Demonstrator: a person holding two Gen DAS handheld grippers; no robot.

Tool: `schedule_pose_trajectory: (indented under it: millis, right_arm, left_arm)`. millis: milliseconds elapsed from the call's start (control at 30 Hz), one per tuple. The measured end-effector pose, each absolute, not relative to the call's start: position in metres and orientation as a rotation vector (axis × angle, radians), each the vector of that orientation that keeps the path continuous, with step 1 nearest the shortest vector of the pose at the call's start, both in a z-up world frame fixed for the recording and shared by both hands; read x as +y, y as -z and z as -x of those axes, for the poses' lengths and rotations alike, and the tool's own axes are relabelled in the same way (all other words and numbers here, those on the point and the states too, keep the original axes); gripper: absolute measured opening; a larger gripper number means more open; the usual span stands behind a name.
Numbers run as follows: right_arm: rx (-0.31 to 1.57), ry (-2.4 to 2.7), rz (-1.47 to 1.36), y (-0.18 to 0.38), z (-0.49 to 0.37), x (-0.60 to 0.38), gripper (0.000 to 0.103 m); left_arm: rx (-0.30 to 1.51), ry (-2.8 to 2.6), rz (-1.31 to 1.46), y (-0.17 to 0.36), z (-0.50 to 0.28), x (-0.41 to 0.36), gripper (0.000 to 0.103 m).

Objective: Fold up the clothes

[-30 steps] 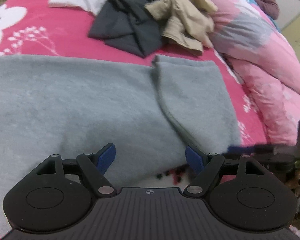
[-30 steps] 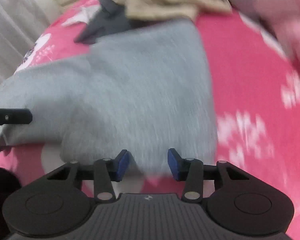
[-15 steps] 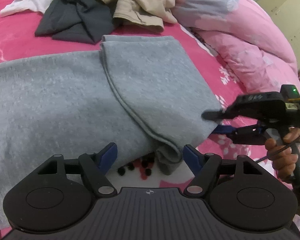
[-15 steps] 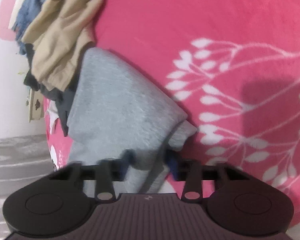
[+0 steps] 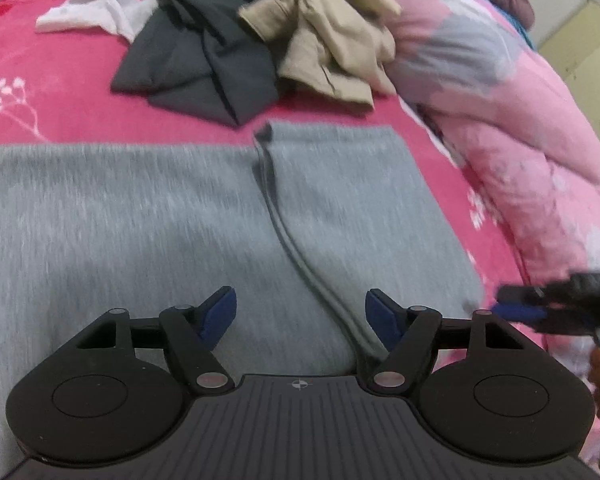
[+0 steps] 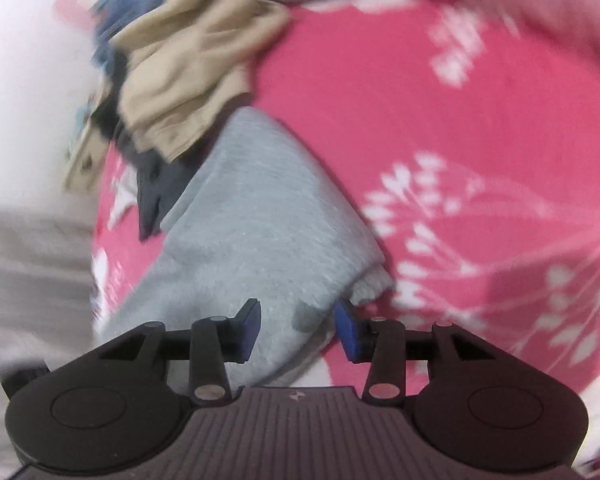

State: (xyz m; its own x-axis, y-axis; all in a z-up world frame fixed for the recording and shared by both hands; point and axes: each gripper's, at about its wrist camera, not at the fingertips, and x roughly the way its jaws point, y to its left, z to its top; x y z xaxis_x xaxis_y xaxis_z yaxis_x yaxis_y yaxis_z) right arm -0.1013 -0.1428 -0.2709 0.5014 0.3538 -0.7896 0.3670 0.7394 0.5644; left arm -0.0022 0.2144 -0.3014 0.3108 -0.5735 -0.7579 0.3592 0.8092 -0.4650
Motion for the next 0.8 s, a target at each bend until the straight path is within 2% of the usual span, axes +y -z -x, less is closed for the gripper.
schedule_pose_trajectory:
  millis: [167,467,533,600,667,800]
  right_arm:
    - [1.013,-0.101,-0.414,0.247,0.06,-0.077,0.045]
    - [0.935,-0.239,0.037,0.279,-0.026,0.056,0.042]
    - [0.942,-0.23,0.098,0.29,-0.036,0.071,0.038]
    - [0.942,-0.199,0.126,0.297,-0.04,0.074,0.013]
    - [0.928,-0.182,0.051,0.293,-0.037,0.064,0.004]
    - [0.877,-0.145,-0.127,0.276,-0.02,0.037,0.003]
  left_arm:
    - [1.056,0.58,0.304,0.3,-0.012,0.226,0.072]
    - [1.064,0.525,0.442,0.302,0.011,0.273,0.071]
    - [1.062,0.556,0.423,0.303,0.016,0.271,0.071]
    - [1.062,0.585,0.413,0.306,0.018,0.268,0.071]
    - [1.067,0.606,0.417,0.31,0.018,0.266,0.071]
    - [1.058,0.632,0.45,0.316,0.017,0.267,0.072]
